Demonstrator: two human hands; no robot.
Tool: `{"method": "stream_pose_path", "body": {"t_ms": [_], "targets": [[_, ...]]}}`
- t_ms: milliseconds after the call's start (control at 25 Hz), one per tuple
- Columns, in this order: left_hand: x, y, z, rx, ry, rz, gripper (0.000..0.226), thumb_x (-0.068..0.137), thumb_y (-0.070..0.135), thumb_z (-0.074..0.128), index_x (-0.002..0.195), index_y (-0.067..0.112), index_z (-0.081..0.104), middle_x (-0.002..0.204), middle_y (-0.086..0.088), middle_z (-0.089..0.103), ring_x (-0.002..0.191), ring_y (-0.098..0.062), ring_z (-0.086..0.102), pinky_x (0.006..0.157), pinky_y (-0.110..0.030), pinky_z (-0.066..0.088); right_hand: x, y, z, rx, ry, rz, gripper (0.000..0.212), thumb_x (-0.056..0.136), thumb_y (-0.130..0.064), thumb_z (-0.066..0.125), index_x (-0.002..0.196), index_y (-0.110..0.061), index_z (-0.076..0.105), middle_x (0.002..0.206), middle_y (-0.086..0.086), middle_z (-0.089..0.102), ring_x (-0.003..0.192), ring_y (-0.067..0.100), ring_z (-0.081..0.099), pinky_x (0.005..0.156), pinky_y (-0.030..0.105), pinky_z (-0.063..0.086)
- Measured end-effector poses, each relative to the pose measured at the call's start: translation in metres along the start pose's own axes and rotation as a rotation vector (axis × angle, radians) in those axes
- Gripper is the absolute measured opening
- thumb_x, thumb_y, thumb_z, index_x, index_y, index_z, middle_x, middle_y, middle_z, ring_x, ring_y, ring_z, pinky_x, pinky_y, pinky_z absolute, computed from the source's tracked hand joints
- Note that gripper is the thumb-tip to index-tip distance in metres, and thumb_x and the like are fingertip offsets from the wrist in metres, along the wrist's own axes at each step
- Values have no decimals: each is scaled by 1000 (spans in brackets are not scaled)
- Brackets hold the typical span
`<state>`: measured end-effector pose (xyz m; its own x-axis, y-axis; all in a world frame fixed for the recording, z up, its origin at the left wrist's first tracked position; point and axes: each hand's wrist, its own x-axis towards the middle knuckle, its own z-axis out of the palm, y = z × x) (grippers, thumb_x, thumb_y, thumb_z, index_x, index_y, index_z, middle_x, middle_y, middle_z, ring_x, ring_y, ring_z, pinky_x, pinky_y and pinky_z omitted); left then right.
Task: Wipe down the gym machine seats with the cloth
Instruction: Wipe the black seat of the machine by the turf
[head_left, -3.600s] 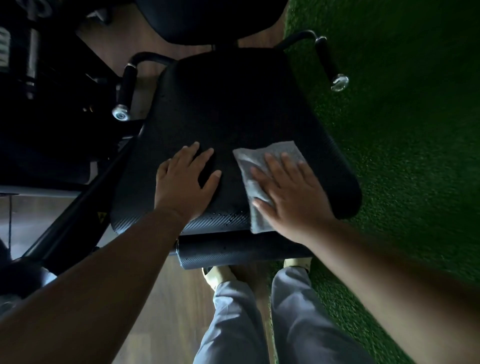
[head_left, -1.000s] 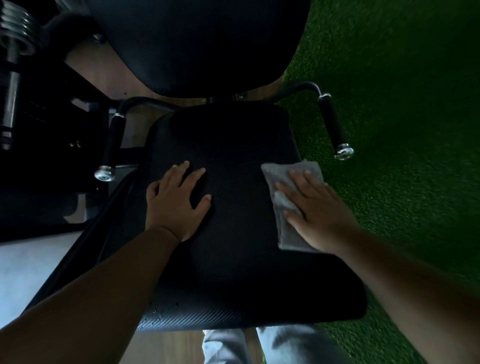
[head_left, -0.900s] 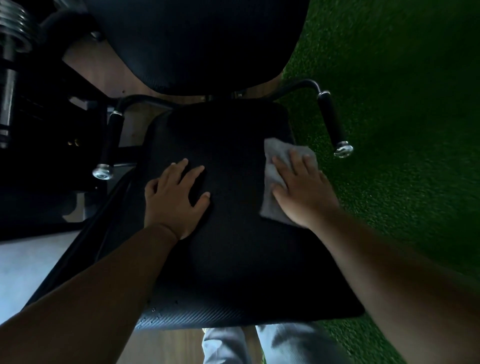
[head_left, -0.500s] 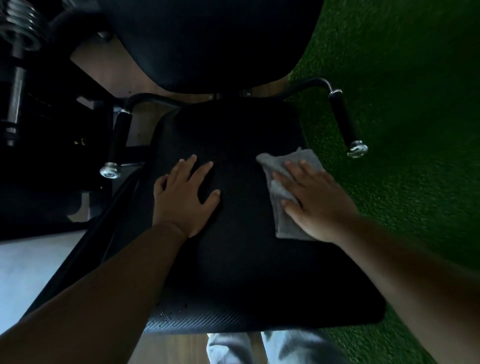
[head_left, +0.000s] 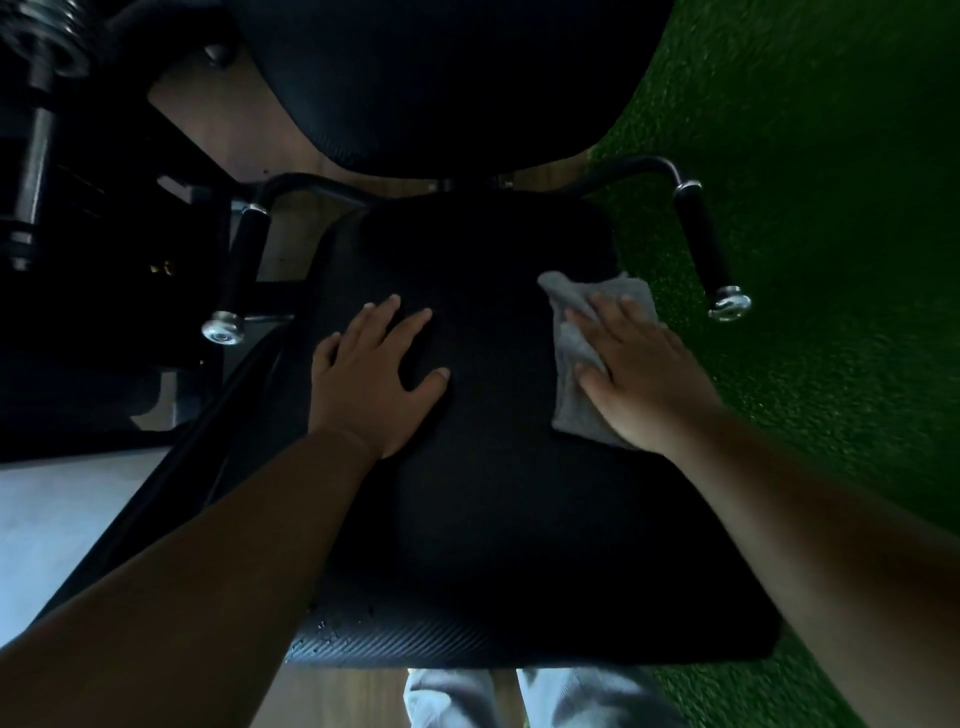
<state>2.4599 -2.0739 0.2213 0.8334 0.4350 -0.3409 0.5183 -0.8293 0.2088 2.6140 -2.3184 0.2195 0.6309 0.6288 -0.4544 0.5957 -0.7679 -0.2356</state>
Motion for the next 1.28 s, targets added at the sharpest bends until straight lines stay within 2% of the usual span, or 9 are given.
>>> {"method": "stream_pose_path", "body": {"t_ms": [160, 360, 520, 640, 760, 840, 1000, 1120, 1280], "targets": [[6, 1, -1, -12, -12, -27, 72, 88, 68, 37, 154, 46, 18, 166, 13, 6, 152, -8, 0, 121, -42, 5, 59, -41, -7, 5, 6, 184, 64, 100, -50, 19, 158, -28, 3, 167, 3, -6, 152, 31, -5, 121, 52, 6], [11, 2, -2, 15, -46, -34, 75, 87, 71, 32, 155, 47, 11, 166, 13, 0, 152, -9, -4, 122, -44, 4, 8, -16, -4, -58, -40, -224, 64, 96, -52, 19, 157, -38, 4, 166, -10, -5, 153, 16, -7, 123, 43, 1], [12, 2, 0, 20, -18, -33, 73, 88, 70, 34, 154, 46, 12, 166, 13, 2, 152, -9, -4, 122, -45, 4, 63, 0, -11, 44, -5, 25, 62, 99, -49, 22, 157, -34, 8, 167, -4, 1, 153, 22, -3, 121, 50, 13], [14, 2, 1, 18, -10, -32, 73, 88, 69, 34, 154, 47, 13, 166, 12, 2, 152, -10, -4, 122, -45, 5, 122, -35, -20, 49, -3, 189, 62, 101, -50, 17, 158, -30, 3, 167, 2, -5, 152, 31, -6, 120, 53, 7], [16, 3, -1, 44, -35, -36, 74, 86, 70, 29, 154, 48, 9, 166, 13, -1, 152, -10, -6, 122, -46, 4, 98, -44, -15, -114, -34, -126, 66, 96, -51, 12, 158, -28, 5, 167, 2, -2, 153, 28, -3, 121, 50, 5], [18, 4, -2, 32, -37, -38, 75, 86, 70, 28, 154, 47, 9, 166, 13, -2, 152, -10, -6, 122, -46, 4, 59, -20, -12, -68, -34, -278, 72, 90, -52, 11, 158, -30, 12, 167, -2, 4, 153, 23, 1, 122, 46, 8], [17, 3, 0, 33, -31, -38, 75, 85, 72, 24, 154, 47, 9, 166, 12, 0, 152, -11, -6, 122, -46, 3, 88, 11, -18, 70, 11, 21, 62, 99, -46, 24, 157, -29, 12, 166, -1, 7, 153, 26, 2, 118, 53, 20], [19, 3, 2, 37, -22, -34, 77, 83, 73, 21, 154, 47, 9, 166, 12, 1, 152, -11, -5, 122, -45, 3, 147, -33, -25, 69, 12, 173, 62, 101, -49, 19, 158, -29, 4, 167, 4, -1, 152, 34, -1, 119, 55, 11], [20, 3, 1, 26, -13, -33, 76, 83, 72, 25, 154, 47, 13, 166, 11, 4, 153, -11, -3, 121, -46, 4, 118, -40, -22, -100, -44, -254, 62, 101, -48, 24, 158, -29, 10, 167, 0, 2, 153, 26, 0, 121, 46, 3]]}}
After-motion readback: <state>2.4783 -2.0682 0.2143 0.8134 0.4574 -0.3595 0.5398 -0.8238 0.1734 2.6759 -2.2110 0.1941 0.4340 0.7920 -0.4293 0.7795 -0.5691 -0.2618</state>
